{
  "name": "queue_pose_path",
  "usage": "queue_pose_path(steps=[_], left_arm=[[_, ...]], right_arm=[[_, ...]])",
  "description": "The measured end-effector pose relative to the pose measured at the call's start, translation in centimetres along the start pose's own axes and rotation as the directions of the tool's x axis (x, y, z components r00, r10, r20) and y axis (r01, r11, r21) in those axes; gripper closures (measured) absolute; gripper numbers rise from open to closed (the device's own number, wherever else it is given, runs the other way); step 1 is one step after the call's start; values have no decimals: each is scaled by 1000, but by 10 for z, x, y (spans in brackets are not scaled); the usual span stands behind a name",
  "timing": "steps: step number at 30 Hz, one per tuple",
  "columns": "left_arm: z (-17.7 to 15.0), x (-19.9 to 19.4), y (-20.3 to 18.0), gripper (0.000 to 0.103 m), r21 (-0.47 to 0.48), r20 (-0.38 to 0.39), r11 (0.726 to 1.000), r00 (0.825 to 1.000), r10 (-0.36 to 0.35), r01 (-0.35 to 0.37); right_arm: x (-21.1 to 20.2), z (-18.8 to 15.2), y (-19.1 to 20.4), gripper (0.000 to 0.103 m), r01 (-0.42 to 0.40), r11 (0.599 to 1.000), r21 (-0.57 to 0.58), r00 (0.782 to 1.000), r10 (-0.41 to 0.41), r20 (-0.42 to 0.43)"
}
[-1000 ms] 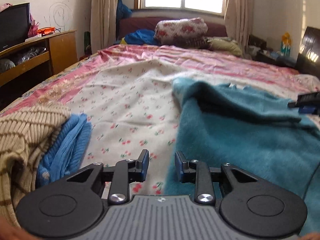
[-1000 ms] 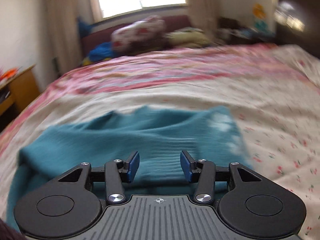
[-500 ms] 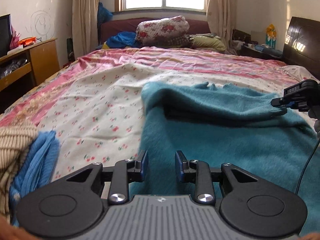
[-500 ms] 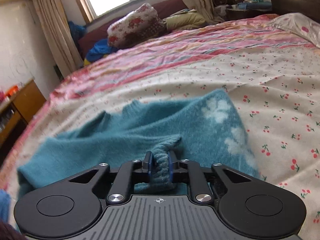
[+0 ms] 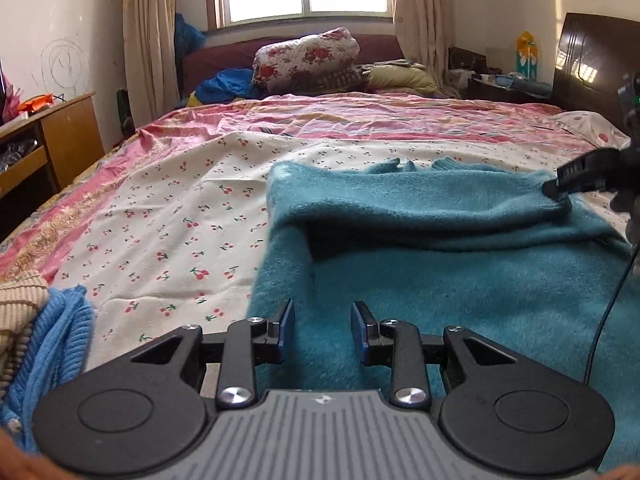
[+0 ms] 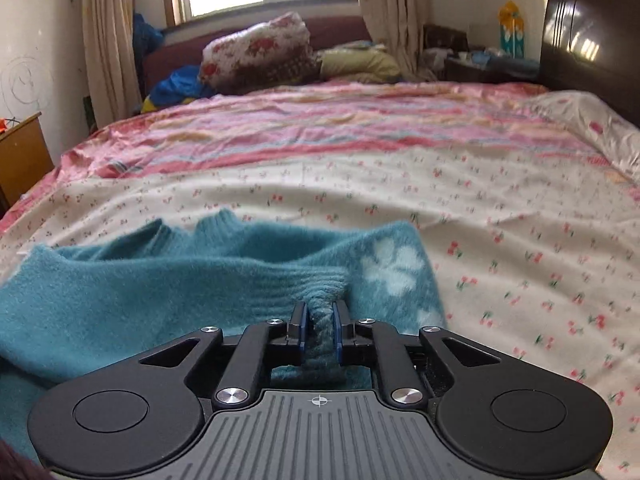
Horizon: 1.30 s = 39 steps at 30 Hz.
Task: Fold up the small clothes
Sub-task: 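Release the sweater and withdraw both grippers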
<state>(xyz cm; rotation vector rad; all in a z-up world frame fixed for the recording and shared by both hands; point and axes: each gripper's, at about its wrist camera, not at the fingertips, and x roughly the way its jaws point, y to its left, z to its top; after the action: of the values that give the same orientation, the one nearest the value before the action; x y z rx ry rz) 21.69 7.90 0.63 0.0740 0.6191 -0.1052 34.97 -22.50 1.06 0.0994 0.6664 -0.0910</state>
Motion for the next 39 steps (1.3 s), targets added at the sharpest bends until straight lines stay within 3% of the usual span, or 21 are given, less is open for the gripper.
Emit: queue_pose_path(steps=[7, 9, 11, 14, 19, 26, 32, 39], left_arm=[[-10, -4, 22, 59, -66, -27, 997, 999, 37, -39], [-11, -1, 26, 57, -79, -54, 996, 998, 33, -37], [-11, -1, 28, 56, -89, -64, 995, 998, 28, -34], [-12, -13, 31, 56, -80, -61, 996, 998, 35, -40], [-27, -36, 38, 57, -49, -89, 998, 995, 44, -48], [-60, -61, 43, 57, -25, -194, 999, 981, 14, -19], [-74, -73, 45, 57, -58, -245, 998, 970, -7, -7], [-80, -83, 44, 57, -60, -261, 998, 965, -3, -13]], right_arm=[[-30, -4, 14, 85, 41, 997, -72, 994, -34, 105], [-28, -13, 20, 85, -10, 994, -107, 997, 18, 72], [-14, -21, 25, 82, -41, 987, -153, 999, 35, -37], [-21, -19, 25, 82, -23, 989, -145, 1000, 20, -20], [-63, -32, 16, 82, -102, 985, -137, 995, 99, -29], [-122, -90, -4, 81, -163, 979, -121, 977, 143, -157], [-150, -123, -21, 81, -130, 986, -107, 969, 103, -226], [-178, -144, -37, 81, -110, 994, -25, 967, 101, -233]])
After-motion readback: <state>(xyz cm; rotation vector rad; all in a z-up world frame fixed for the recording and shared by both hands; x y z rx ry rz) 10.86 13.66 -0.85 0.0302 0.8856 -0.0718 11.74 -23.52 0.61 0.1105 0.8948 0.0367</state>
